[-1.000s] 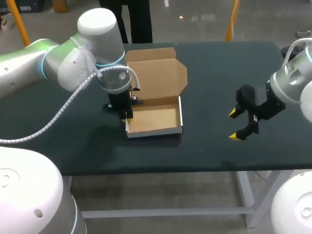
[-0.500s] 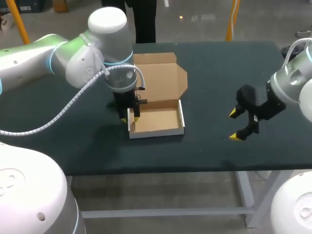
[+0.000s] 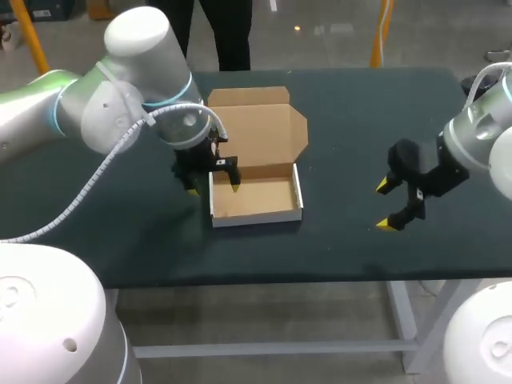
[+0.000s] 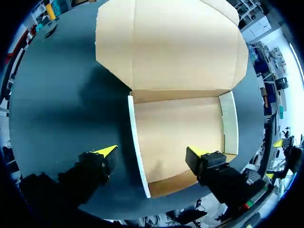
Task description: Assemble the packaging by folding the flat box into shape, placing the metal phone stand inside, and closing the box properly
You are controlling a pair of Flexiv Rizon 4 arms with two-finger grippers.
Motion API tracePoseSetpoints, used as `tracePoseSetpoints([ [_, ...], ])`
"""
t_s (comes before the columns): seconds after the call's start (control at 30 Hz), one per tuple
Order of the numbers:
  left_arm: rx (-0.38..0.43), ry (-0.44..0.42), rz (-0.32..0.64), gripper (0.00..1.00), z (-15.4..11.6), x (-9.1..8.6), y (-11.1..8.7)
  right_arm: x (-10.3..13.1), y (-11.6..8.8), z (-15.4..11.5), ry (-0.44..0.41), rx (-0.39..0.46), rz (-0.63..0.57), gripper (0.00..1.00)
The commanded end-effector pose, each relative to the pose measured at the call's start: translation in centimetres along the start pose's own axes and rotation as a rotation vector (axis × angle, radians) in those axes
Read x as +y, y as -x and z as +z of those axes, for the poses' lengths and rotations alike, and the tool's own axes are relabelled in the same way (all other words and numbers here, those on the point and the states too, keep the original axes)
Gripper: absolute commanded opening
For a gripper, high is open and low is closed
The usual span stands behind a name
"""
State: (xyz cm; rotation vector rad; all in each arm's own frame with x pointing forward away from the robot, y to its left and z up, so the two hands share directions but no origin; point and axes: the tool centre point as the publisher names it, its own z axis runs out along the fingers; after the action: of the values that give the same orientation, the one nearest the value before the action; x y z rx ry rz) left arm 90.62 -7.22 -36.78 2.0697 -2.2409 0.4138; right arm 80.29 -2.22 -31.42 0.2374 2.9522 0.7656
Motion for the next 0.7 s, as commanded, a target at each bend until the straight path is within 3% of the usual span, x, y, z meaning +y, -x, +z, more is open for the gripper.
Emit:
tracePoseSetpoints([
  [0.03,0.095,-0.089,0.045,1.0,-2.2,2.4,0.6,0.0,-0.1,-0.1,0.003,0.002,-0.001,1.0],
  [0.4,0.218,-0.14,0.202,1.0,-5.7,5.3,0.4,0.0,-0.1,-0.1,0.003,0.002,-0.001,1.0],
  [0.7,0.22,-0.151,0.285,1.0,-7.2,7.3,1.2,0.0,-0.1,-0.1,0.003,0.002,-0.001,1.0],
])
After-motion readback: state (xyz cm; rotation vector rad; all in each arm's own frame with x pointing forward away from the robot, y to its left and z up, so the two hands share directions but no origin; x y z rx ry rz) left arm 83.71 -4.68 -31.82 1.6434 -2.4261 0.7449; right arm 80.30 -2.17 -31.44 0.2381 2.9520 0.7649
